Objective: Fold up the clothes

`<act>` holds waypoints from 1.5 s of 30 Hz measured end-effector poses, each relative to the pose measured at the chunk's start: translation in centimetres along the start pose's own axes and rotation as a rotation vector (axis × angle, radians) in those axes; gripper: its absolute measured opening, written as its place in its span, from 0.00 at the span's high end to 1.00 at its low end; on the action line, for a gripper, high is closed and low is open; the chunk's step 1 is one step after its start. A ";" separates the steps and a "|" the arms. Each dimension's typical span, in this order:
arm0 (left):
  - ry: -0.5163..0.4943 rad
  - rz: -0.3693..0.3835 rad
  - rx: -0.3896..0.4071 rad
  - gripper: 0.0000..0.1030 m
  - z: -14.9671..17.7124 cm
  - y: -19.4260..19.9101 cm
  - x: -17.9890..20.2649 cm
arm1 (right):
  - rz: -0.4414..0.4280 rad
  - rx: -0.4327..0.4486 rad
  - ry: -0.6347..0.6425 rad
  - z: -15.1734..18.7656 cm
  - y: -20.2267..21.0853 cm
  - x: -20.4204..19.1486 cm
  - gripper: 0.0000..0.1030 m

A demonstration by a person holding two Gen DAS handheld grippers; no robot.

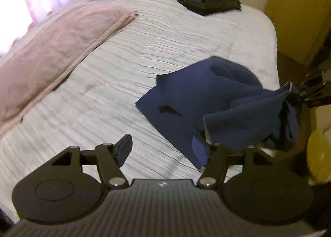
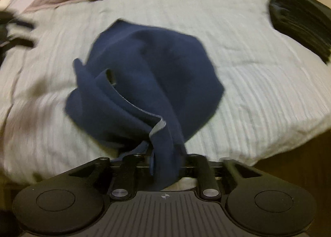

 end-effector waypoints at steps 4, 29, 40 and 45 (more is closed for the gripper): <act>-0.110 -0.007 -0.038 0.41 -0.8 -2.9 -0.2 | -0.096 0.055 0.009 -0.5 2.6 -1.8 0.43; -0.616 0.051 0.016 0.34 0.4 -6.8 -2.4 | -0.136 0.085 -0.094 -6.2 1.4 -6.9 0.99; -1.173 -0.007 0.161 0.32 -3.0 -12.1 0.1 | -0.001 0.300 -0.353 -2.8 9.2 1.3 0.99; -1.266 0.025 0.248 0.32 -5.7 -13.1 1.5 | -0.022 0.300 -0.378 -2.5 9.1 2.9 0.99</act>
Point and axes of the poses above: each gripper's, at about its wrist camera, not at the fingertips, and y roughly against the way its jaws point, x to its right, z to its underside, the point moved 4 cm from there along -y, roughly the way its jaws point, and after that the axes turned 5 degrees about z, right-handed, at the moved point
